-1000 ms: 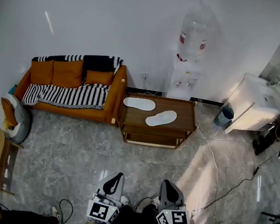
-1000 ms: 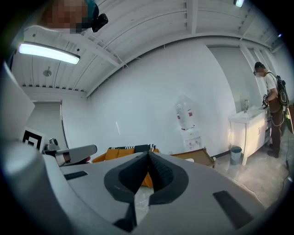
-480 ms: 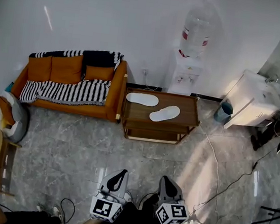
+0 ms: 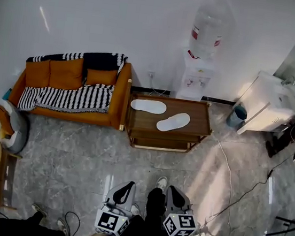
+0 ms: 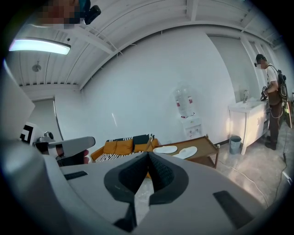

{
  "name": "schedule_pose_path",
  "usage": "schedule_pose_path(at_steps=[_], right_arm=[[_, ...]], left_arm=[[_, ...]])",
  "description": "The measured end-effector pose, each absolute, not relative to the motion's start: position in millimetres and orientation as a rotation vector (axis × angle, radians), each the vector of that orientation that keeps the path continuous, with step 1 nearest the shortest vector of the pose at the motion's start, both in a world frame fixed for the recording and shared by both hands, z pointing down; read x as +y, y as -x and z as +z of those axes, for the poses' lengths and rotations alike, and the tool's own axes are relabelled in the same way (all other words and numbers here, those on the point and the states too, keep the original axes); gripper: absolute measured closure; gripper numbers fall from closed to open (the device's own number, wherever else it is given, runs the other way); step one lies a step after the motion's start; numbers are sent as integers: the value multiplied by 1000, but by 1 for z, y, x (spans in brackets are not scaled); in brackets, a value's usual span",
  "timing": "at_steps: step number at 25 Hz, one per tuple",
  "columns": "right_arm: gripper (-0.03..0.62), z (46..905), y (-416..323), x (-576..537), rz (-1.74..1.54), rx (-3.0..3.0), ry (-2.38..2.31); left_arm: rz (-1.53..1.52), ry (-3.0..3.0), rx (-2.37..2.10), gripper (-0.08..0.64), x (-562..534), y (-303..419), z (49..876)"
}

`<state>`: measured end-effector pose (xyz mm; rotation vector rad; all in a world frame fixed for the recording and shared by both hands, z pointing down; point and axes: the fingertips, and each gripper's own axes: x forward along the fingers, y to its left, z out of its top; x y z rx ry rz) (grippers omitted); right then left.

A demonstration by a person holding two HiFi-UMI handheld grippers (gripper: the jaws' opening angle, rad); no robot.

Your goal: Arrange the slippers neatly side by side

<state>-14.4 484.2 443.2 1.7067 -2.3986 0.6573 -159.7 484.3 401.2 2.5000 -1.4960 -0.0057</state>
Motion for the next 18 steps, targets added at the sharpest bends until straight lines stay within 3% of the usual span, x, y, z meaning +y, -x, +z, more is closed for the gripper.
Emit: schedule_pose_path(at_steps=[18], right_arm=[[583, 469, -56, 259, 725, -2402, -1572]], left_arm=[[106, -2428, -1570, 548, 268, 82, 409]])
